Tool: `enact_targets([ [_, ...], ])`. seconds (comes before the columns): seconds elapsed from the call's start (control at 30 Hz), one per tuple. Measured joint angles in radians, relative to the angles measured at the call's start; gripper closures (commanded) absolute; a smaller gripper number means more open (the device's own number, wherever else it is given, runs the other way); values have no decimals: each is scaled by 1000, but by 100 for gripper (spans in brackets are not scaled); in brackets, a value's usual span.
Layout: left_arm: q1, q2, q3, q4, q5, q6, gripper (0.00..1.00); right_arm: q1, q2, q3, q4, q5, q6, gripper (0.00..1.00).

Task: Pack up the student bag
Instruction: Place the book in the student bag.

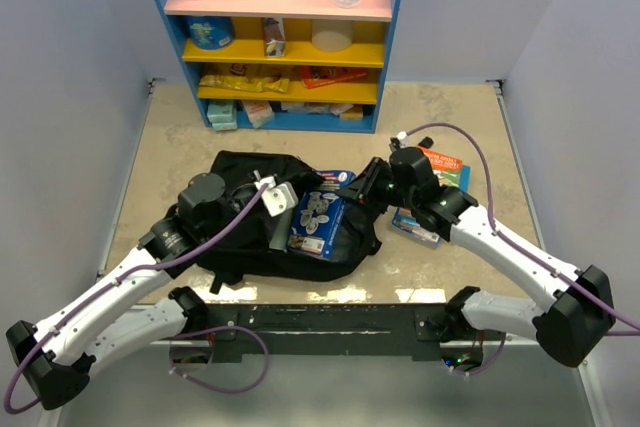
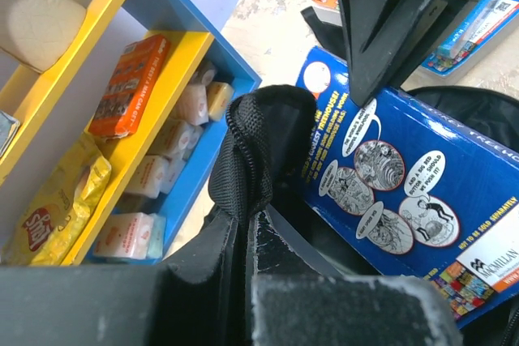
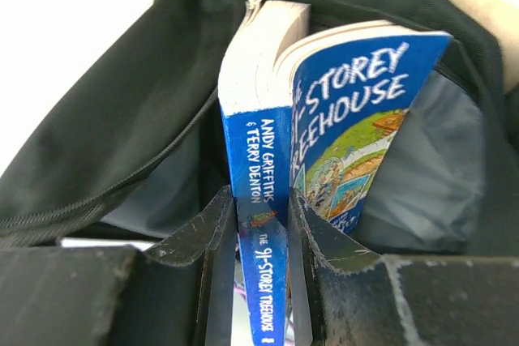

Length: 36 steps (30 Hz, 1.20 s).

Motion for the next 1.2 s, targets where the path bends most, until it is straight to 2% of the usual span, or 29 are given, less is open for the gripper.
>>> enact_targets([
  [0.33,0,0,0,8,4,0,100,92,98,145,-26,-134,-92,100],
  [0.47,0,0,0,-2,12,1,100,127,126,146,54,-215,-95,100],
  [0.67,0,0,1,-1,13,1,100,132,138,83,264,-344,-104,100],
  [0.9,0,2,1,-29,26,2,100,134,151,111,61,-236,-237,100],
  [1.2,-1,11,2,-48,46,-1,100,151,197,42,76,-231,-309,100],
])
